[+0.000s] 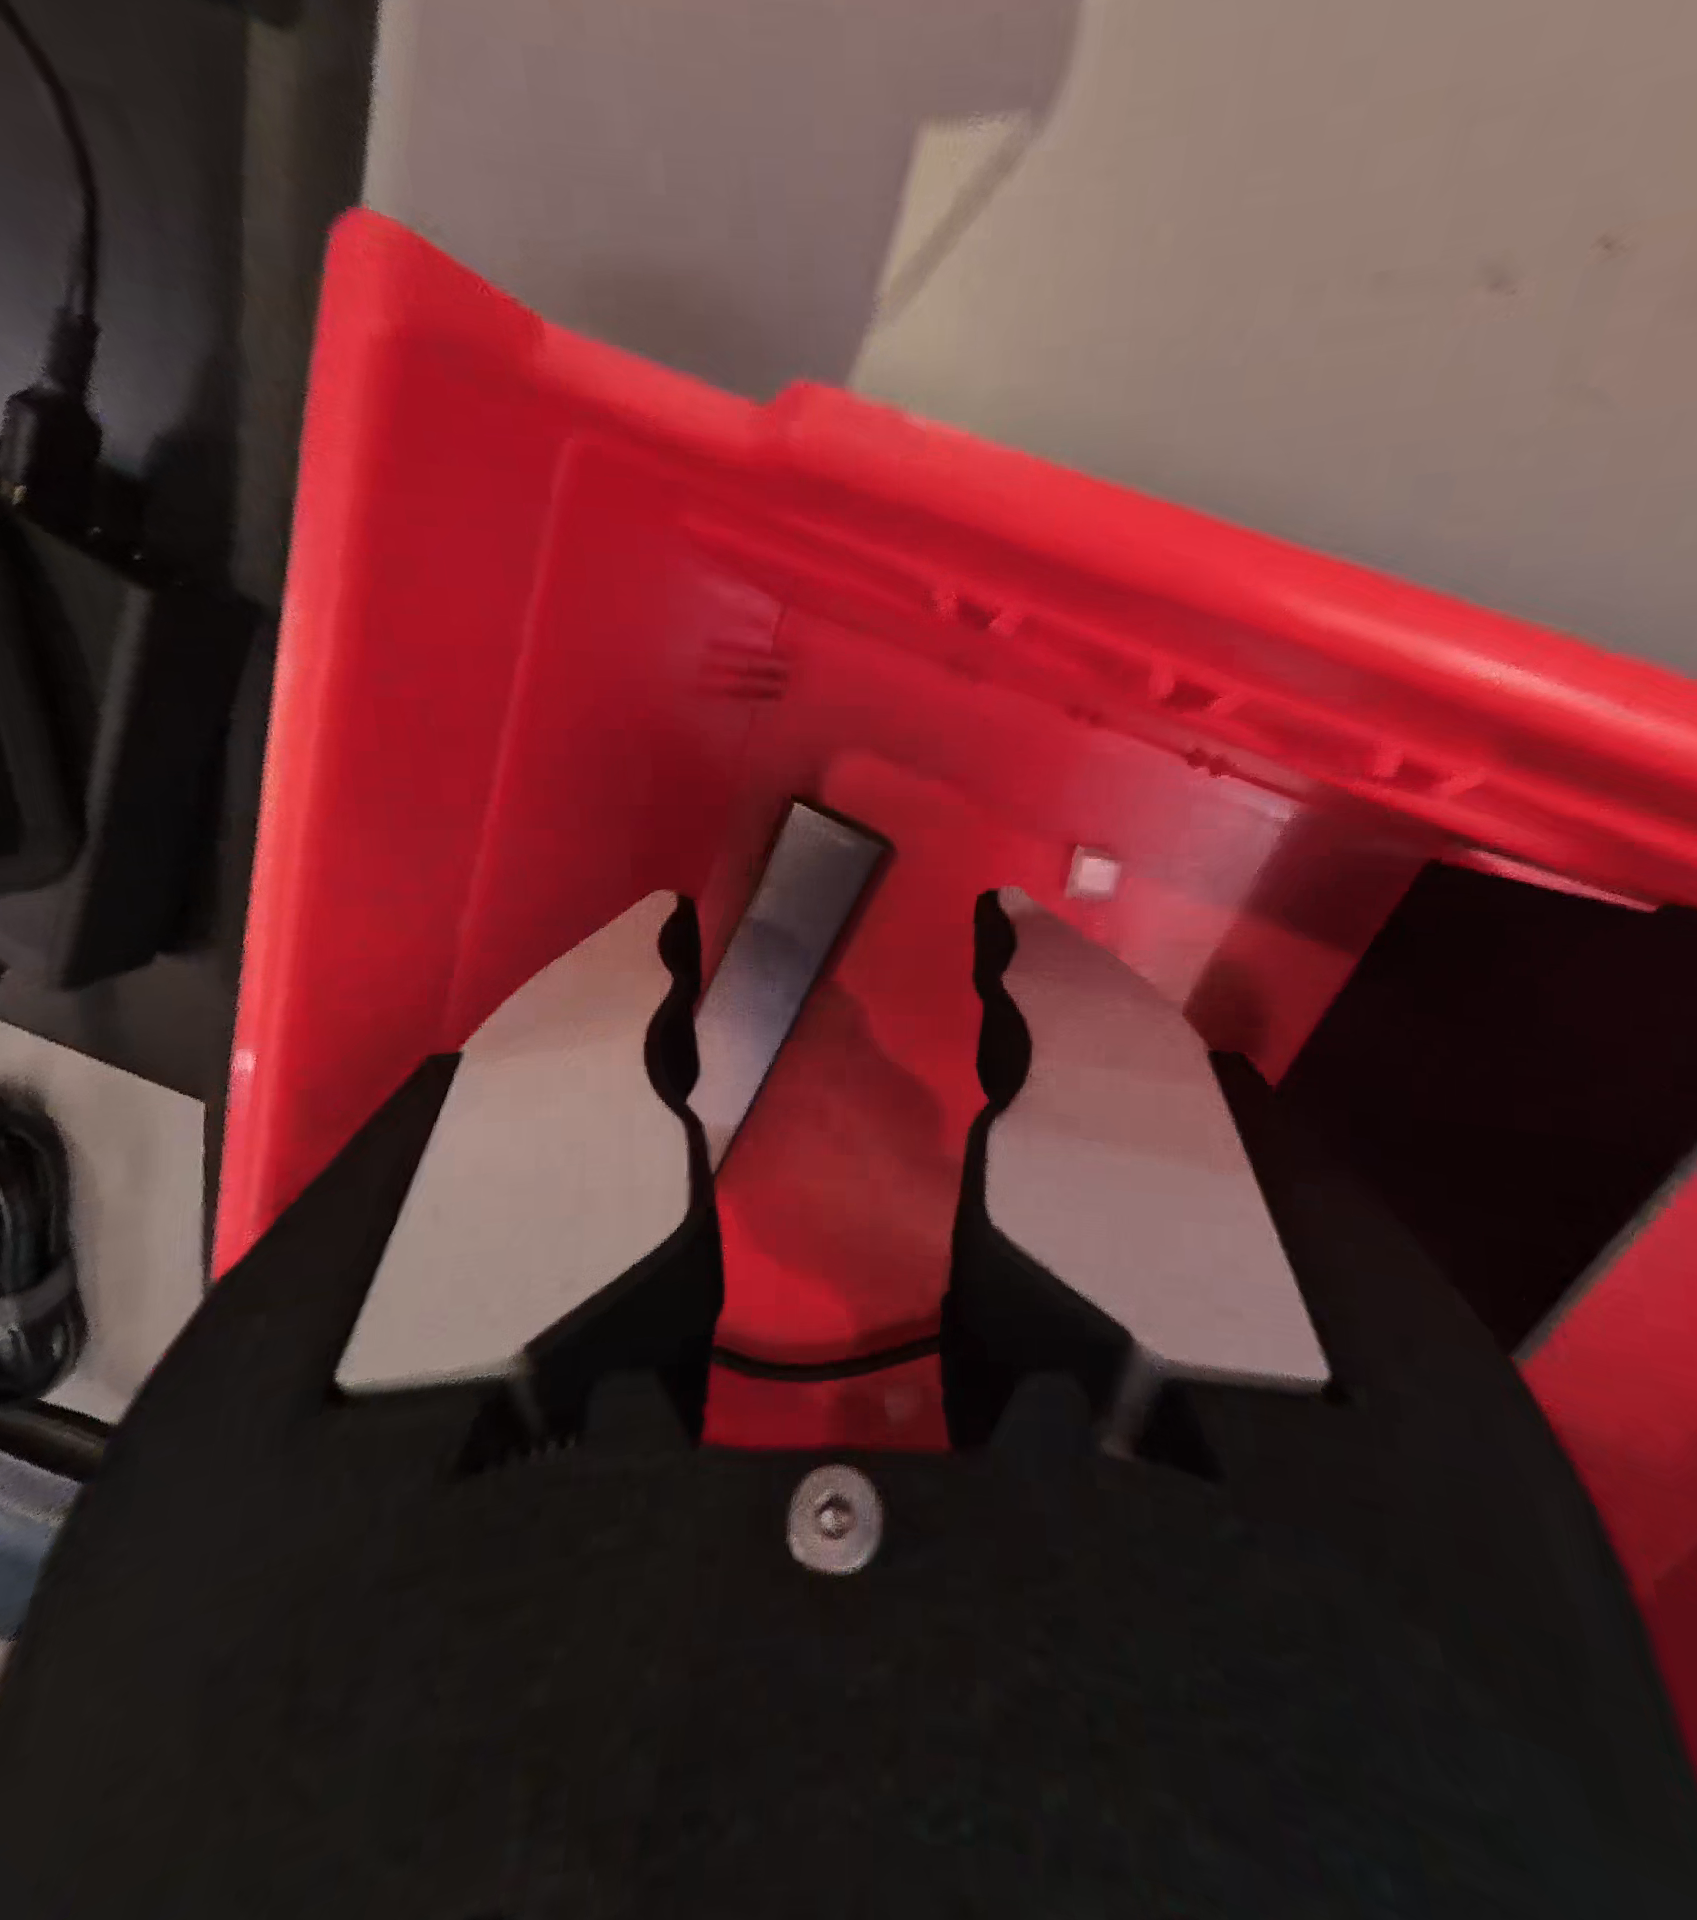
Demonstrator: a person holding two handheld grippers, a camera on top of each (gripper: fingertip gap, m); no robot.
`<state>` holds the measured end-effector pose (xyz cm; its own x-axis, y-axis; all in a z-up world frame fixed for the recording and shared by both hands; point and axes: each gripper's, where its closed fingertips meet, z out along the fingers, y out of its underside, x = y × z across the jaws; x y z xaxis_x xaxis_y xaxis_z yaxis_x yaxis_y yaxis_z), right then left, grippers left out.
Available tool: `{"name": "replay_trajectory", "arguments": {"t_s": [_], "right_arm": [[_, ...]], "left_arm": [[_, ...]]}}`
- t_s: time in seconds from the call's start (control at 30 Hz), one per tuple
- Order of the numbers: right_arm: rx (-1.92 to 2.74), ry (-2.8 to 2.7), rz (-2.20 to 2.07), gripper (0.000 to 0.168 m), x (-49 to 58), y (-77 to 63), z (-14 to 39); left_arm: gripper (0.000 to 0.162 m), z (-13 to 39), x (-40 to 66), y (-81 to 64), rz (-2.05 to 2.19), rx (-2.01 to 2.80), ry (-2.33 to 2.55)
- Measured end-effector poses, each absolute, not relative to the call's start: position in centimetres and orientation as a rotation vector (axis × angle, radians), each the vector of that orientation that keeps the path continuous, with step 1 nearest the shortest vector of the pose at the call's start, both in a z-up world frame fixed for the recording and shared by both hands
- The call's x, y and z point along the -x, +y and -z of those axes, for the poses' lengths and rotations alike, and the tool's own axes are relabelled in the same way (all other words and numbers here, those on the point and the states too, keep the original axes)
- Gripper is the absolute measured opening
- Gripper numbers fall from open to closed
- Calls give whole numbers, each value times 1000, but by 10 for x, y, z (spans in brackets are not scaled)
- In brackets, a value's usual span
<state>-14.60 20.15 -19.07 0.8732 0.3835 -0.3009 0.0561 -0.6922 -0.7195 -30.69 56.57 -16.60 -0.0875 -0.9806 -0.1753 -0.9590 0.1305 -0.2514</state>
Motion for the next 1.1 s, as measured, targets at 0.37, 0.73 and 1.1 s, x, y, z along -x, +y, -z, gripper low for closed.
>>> {"name": "replay_trajectory", "arguments": {"t_s": [0.37, 0.73, 1.1], "right_arm": [[2277, -424, -624, 2, 157, 194, 190], [2092, -357, -709, 30, 156, 203, 141], [1818, -237, -733, 41, 177, 253, 25]], "left_arm": [[34, 189, 306, 565, -25, 1657, 2408], [23, 164, 317, 563, -178, 1516, 2225], [22, -29, 292, 453, -287, 1045, 1746]]}}
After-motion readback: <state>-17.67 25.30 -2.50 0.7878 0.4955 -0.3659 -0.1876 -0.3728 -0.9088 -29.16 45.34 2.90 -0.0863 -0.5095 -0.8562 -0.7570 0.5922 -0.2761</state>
